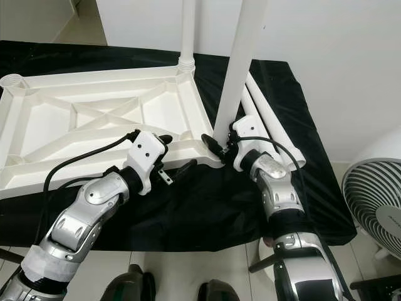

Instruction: Building children table

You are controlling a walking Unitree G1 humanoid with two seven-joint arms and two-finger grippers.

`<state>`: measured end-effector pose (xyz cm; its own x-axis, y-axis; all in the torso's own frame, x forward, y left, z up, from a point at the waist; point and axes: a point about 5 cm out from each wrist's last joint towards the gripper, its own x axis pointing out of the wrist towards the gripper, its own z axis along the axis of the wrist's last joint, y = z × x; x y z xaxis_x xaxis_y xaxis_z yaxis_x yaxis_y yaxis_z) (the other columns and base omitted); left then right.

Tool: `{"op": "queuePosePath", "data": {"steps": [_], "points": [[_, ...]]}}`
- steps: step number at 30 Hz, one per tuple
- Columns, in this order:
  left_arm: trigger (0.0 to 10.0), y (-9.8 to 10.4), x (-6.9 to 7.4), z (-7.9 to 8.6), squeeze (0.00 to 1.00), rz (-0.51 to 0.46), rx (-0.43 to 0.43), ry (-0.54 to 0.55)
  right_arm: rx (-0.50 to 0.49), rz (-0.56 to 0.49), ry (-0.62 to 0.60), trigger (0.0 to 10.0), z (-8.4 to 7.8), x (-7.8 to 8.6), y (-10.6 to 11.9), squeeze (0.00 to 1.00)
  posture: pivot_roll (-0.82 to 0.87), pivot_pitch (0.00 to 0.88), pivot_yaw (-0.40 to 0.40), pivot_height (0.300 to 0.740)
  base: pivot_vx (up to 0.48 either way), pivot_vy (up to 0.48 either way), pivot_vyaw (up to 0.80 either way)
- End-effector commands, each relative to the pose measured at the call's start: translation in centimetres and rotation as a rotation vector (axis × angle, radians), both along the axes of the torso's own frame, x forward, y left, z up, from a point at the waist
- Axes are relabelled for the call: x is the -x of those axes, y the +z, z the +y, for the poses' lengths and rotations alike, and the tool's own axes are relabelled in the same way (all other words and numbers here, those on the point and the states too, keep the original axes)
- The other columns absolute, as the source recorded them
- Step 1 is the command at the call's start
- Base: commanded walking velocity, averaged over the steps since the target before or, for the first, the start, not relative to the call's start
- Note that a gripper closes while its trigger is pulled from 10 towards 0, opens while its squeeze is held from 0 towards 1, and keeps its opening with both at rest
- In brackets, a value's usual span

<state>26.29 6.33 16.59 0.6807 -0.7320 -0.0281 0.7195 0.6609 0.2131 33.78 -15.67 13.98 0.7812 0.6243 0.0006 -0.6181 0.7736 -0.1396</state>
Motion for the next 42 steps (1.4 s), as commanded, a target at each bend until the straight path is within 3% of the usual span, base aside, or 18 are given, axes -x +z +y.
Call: {"op": "queuePosePath", "data": {"steps": [1,2,3,4,5,12,14,18,20,28,38,39,42], "points": [[10.0,-0.3,0.0,0.0,0.0,0.019,-0.007,-0.011,0.004,0.059,-0.022,0.0,-0.5,0.3,-1.2,0.0,0.0,0.051,-0.017,0.74,0.0,0.0,0.0],[10.0,-0.3,0.1,-0.1,0.0,0.02,-0.002,-0.013,-0.012,0.086,-0.059,1.8,-0.4,0.5,-1.7,0.0,0.0,0.056,-0.02,0.74,0.0,0.0,0.0],[10.0,-0.3,0.1,-0.1,0.0,0.02,-0.002,-0.013,-0.012,0.086,-0.059,1.8,-0.4,0.5,-1.7,0.0,0.0,0.056,-0.02,0.74,0.0,0.0,0.0],[10.0,-0.4,0.1,-0.2,0.0,0.022,-0.001,-0.015,-0.017,0.1,-0.08,9.5,-0.3,0.5,-1.9,0.0,0.0,0.056,-0.02,0.74,0.0,0.0,0.0],[10.0,-0.4,0.1,-0.3,0.0,0.023,0.002,-0.019,-0.034,0.111,-0.094,10.0,-0.1,0.7,-2.1,0.0,-0.01,0.059,-0.021,0.74,0.0,0.0,0.0],[10.0,-0.5,0.1,-0.7,0.0,0.028,0.012,-0.035,-0.08,0.11,-0.17,10.0,0.8,1.0,-2.3,0.0,-0.02,0.063,-0.018,0.74,0.0,0.0,0.0],[10.0,-0.4,0.0,-1.2,0.0,0.028,0.017,-0.05,-0.17,0.114,-0.363,10.0,1.5,1.3,-2.1,0.0,-0.03,0.065,-0.012,0.74,0.0,0.0,0.0],[10.0,-0.2,-0.1,-1.4,0.0,0.026,0.021,-0.056,-0.2,0.123,-0.46,10.0,1.8,1.5,-2.0,0.0,-0.03,0.064,-0.007,0.74,0.0,0.0,0.0],[10.0,0.0,-0.3,-1.6,0.0,0.022,0.027,-0.06,-0.22,0.112,-0.604,10.0,2.4,2.4,-1.6,0.0,-0.04,0.062,-0.003,0.74,0.0,0.0,0.0],[10.0,0.0,-0.2,-1.8,0.0,0.02,0.028,-0.073,-0.229,0.1,-0.627,10.0,3.9,3.7,-1.3,0.0,-0.04,0.053,-0.004,0.74,0.0,0.0,0.0],[10.0,-0.5,0.2,-1.7,0.0,0.029,0.011,-0.107,-0.221,0.122,-0.629,10.0,3.7,4.1,-1.1,0.0,-0.04,0.063,-0.009,0.74,0.0,0.0,0.0],[10.0,-0.6,0.2,-1.6,0.0,0.031,0.007,-0.105,-0.22,0.125,-0.608,10.0,3.9,4.2,-1.1,1.0,-0.04,0.063,-0.007,0.74,0.0,0.0,0.0],[10.0,-0.4,-0.1,-1.4,0.0,0.038,0.016,-0.087,-0.219,0.119,-0.558,10.0,4.0,4.3,-1.2,1.0,-0.04,0.059,-0.004,0.74,0.0,0.0,0.0]]}}
